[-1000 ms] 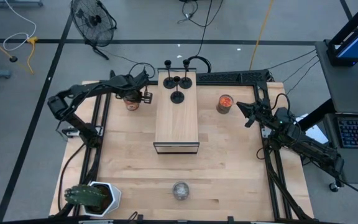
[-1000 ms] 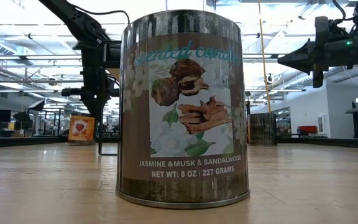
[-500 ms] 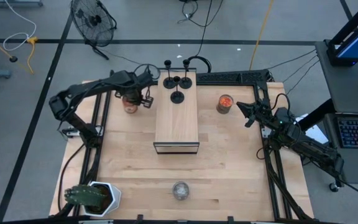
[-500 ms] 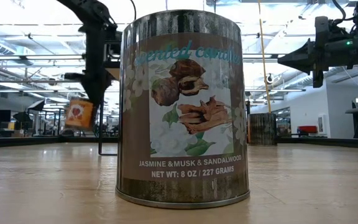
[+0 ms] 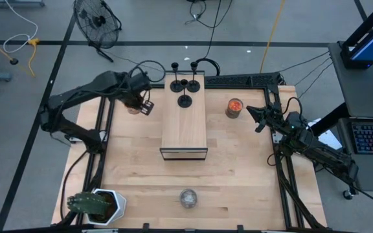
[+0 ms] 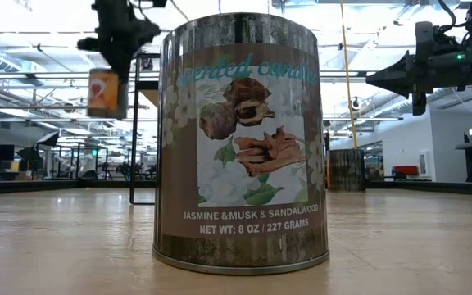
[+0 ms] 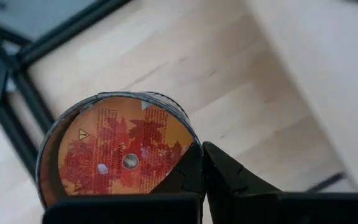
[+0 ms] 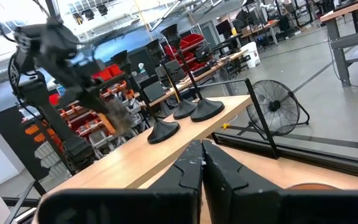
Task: Pick & Place candle stick holders
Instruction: Put the left orange scented candle on the shelf
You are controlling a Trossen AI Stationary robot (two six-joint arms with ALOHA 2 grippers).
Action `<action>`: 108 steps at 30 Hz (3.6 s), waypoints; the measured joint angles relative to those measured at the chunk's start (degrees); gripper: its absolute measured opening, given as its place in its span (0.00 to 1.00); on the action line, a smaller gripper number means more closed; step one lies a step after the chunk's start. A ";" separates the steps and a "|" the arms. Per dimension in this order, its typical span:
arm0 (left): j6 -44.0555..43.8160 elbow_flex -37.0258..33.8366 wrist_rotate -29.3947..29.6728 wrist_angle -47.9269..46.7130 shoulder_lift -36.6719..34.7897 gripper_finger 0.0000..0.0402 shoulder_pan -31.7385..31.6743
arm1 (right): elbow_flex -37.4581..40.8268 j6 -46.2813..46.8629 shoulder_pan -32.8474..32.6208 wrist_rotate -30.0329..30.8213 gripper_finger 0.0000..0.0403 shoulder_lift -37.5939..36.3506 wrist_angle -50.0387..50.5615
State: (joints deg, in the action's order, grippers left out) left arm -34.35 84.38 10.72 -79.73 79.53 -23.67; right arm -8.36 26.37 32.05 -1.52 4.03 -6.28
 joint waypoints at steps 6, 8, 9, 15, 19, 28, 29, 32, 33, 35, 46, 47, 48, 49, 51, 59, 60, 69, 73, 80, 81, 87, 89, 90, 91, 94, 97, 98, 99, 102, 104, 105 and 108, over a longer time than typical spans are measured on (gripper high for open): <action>0.93 4.55 -0.27 0.59 0.00 0.00 7.93 | 0.00 -0.02 -0.01 0.01 0.00 0.00 0.00; 1.03 5.39 -0.15 1.67 0.14 0.00 10.43 | 0.00 -0.02 -0.01 0.00 0.00 0.00 0.00; 0.96 5.82 -0.23 2.39 0.22 0.00 11.56 | 0.00 -0.02 0.00 0.02 0.00 0.00 0.00; -0.42 8.34 -1.86 8.01 1.34 0.00 16.36 | 0.00 -0.02 -0.02 0.02 0.00 0.00 -0.03; -0.18 10.51 -1.85 9.93 4.86 0.00 17.21 | 0.00 -0.02 -0.02 0.02 0.00 0.00 -1.58; 5.39 19.53 -6.01 9.53 15.49 0.00 17.30 | 0.00 -0.50 0.00 0.02 0.00 -0.02 -2.71; 5.67 20.75 -6.21 9.41 16.36 0.00 17.30 | 0.00 -0.56 0.00 0.02 0.00 -0.02 -2.61; 6.75 23.61 -6.27 8.84 18.67 0.00 17.28 | 0.00 -2.30 0.00 0.02 0.00 -0.01 -2.54; 6.93 24.36 -6.55 8.41 19.34 0.00 17.28 | 0.00 -3.03 0.00 0.02 0.00 -0.02 -2.53; 6.82 25.43 -7.82 8.02 20.40 0.00 17.28 | 0.00 -3.69 -0.02 0.02 0.00 -0.01 -2.52; 4.17 25.70 -8.49 6.60 22.13 0.00 17.43 | 0.00 -3.52 0.00 0.02 0.00 -0.02 -2.52; 4.02 25.70 -8.70 6.50 22.12 0.00 17.43 | 0.00 -3.52 -0.01 0.02 0.00 -0.01 -2.52; 3.98 25.70 -8.84 6.79 22.13 0.00 17.43 | 0.00 -3.52 -0.01 0.02 0.00 -0.02 -2.52; 4.00 25.71 -8.85 7.50 22.33 0.00 17.43 | 0.00 -3.52 0.00 0.02 0.00 0.00 -2.52; 4.02 25.72 -8.98 7.88 22.68 0.00 17.45 | 0.00 -3.50 0.00 0.02 0.00 -0.01 -2.52; 3.85 25.68 -8.74 8.41 22.64 0.00 17.41 | 0.00 -3.50 0.00 0.02 0.00 0.00 -2.51; 3.89 25.68 -8.66 9.00 22.64 0.00 17.35 | 0.00 -3.50 0.00 0.02 0.00 -0.02 -2.50; 4.48 25.66 -8.77 8.88 24.64 0.00 17.25 | 0.00 -3.48 0.00 0.02 0.00 -0.02 -2.52; 4.62 25.66 -9.07 8.95 24.76 0.00 17.28 | 0.00 -3.48 0.00 0.00 0.00 -0.01 -2.52; 3.84 25.66 -8.81 8.85 24.65 0.00 17.26 | 0.00 -3.48 0.00 -0.02 0.00 0.00 -2.52; 3.84 25.66 -8.81 8.84 24.65 0.00 17.28 | 0.00 -3.48 0.00 -0.02 0.00 0.00 -2.52; 3.57 25.66 -8.81 8.86 24.65 0.00 17.25 | 0.00 -3.48 -0.01 -0.02 0.00 0.00 -2.52; 3.58 25.66 -8.81 8.86 24.65 0.00 17.28 | 0.00 -3.48 0.00 -0.02 0.00 0.00 -2.52; 3.58 25.66 -8.81 8.86 24.65 0.00 17.28 | 0.00 -3.48 0.00 -0.02 0.00 0.00 -2.52; 3.56 25.66 -8.83 8.86 24.65 0.01 17.26 | 0.00 -3.48 0.00 -0.02 0.00 -0.01 -2.52; 3.37 25.66 -8.83 9.16 24.65 0.03 17.25 | 0.00 -3.48 0.00 -0.02 0.00 0.00 -2.52; 3.49 25.66 -8.89 9.65 24.63 0.06 17.27 | 0.00 -3.48 -0.01 -0.02 0.00 0.00 -2.52; 3.59 25.66 -8.96 9.61 24.60 0.07 17.28 | 0.00 -3.48 0.00 -0.02 0.00 0.00 -2.52; 3.59 25.66 -8.88 9.53 24.59 0.07 17.28 | 0.00 -3.48 0.00 -0.02 0.00 0.00 -2.52; 3.61 25.66 -8.85 9.56 24.56 0.10 17.23 | 0.00 -3.48 0.00 -0.02 0.00 0.00 -2.52; 3.56 25.66 -8.74 9.57 24.56 0.13 17.06 | 0.00 -3.48 -0.01 -0.02 0.00 0.00 -2.52; 3.39 25.66 -8.74 9.56 24.56 0.14 16.95 | 0.00 -3.48 0.00 -0.02 0.00 0.00 -2.52; 2.41 25.66 -8.80 9.57 24.56 0.18 16.51 | 0.00 -3.48 0.00 -0.02 0.00 0.00 -2.52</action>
State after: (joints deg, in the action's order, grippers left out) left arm -31.94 110.04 1.92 -70.17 104.09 -7.15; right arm -8.36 22.90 32.05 -1.54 4.03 -8.80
